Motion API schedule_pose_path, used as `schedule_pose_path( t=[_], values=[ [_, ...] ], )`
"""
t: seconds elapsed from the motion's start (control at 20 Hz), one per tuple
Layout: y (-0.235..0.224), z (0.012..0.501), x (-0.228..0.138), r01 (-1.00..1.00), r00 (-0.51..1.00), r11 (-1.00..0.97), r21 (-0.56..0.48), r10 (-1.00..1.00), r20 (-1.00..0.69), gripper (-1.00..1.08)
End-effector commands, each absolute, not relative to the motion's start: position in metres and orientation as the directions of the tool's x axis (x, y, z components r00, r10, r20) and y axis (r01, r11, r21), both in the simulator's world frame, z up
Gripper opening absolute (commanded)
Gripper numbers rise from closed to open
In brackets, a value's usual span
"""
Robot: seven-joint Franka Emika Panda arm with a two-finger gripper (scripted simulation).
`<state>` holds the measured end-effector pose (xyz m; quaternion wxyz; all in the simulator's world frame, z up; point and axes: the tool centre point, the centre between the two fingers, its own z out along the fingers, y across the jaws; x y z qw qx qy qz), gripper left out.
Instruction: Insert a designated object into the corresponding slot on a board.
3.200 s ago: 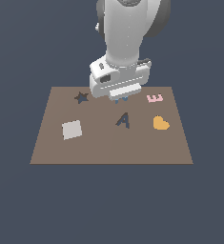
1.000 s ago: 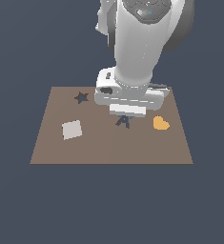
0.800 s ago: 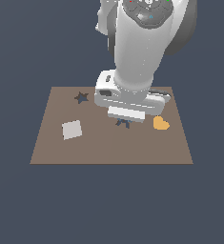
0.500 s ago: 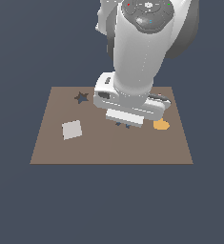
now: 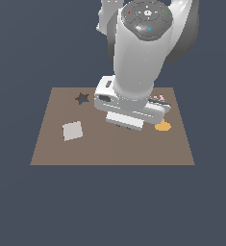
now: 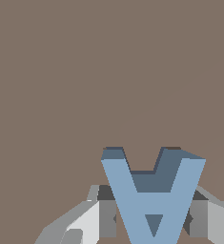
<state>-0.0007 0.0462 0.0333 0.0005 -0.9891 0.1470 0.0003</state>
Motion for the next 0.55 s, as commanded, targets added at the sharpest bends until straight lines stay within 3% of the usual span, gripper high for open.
schedule_pose_path(
  t=[0.0, 0.05, 0.5],
  values=[
    [0.0461, 0.0303, -0.0005, -0.292, 0.956, -0.956, -0.001, -0.292, -0.001, -1.0],
    [0.0461, 0.0303, -0.0005, -0.292, 0.956, -0.956, -0.001, -0.292, -0.001, 1.0],
    [0.0461, 0.0303, -0.0005, -0.292, 0.956, -0.956, -0.001, -0.292, -0.001, 1.0]
  ],
)
